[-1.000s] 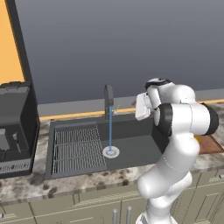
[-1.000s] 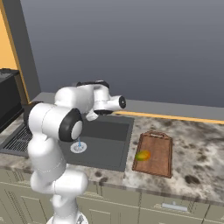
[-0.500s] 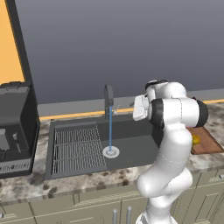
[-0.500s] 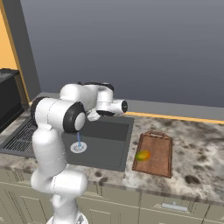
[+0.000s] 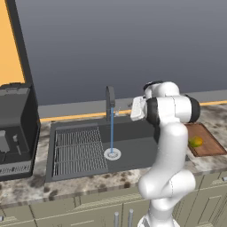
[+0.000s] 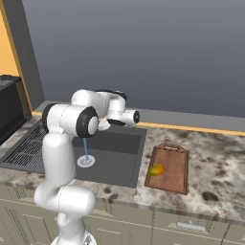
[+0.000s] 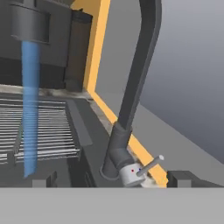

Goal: Pick the mango from the sink and place it on the cutting board to airdry. Then turn off the sink faucet.

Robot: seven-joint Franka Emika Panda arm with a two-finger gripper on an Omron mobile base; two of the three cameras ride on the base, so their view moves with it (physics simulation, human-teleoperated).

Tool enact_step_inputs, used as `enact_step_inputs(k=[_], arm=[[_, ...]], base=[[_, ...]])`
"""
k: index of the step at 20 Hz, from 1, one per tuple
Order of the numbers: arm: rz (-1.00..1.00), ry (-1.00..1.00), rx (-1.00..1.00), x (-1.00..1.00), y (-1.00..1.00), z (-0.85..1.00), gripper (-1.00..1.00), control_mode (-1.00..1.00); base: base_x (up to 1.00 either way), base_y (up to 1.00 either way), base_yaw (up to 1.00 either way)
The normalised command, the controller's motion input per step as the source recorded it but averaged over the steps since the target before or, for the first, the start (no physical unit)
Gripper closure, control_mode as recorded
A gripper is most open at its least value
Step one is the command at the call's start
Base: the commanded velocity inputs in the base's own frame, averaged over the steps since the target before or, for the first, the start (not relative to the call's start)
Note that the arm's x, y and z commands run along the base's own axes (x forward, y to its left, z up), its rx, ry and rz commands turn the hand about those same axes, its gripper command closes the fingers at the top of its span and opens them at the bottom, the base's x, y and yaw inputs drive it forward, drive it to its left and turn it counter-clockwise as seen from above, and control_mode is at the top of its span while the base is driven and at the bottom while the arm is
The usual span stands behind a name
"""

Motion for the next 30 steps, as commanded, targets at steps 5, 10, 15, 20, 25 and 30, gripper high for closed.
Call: enact_step_inputs(k=[5,10,15,20,25,30], arm=[[0.03,0.10,0.03,0.69,0.06,-0.05,-1.00,-1.00],[0.03,0.12,0.01,0.63,0.15,-0.20,-1.00,-1.00],[0.03,0.10,0.00,0.47,0.07,-0.29,-1.00,-1.00],[0.03,0.07,0.01,0.33,0.00,-0.30,-1.00,-1.00],[0.04,0.05,0.01,0.42,0.16,-0.18,-1.00,-1.00],[0.04,0.03,0.00,0.39,0.34,-0.15,-1.00,-1.00]], base=[[0.00,0.00,0.00],[0.00,0.00,0.00],[0.00,0.00,0.00],[0.00,0.00,0.00],[0.00,0.00,0.00],[0.00,0.00,0.00]])
